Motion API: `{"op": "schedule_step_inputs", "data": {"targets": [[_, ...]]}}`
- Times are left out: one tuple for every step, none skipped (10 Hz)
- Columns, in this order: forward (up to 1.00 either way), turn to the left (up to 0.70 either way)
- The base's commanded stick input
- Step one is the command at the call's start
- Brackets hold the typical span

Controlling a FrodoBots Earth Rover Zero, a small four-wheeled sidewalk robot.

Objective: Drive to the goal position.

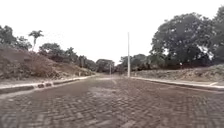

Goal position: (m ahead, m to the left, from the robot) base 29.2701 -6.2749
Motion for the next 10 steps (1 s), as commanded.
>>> {"op": "schedule_step_inputs", "data": {"targets": [[1.0, 0.0], [1.0, 0.0], [1.0, 0.0], [1.0, 0.0], [1.0, 0.0], [1.0, 0.0], [1.0, 0.0], [1.0, 0.0], [1.0, 0.0], [1.0, 0.0]]}}
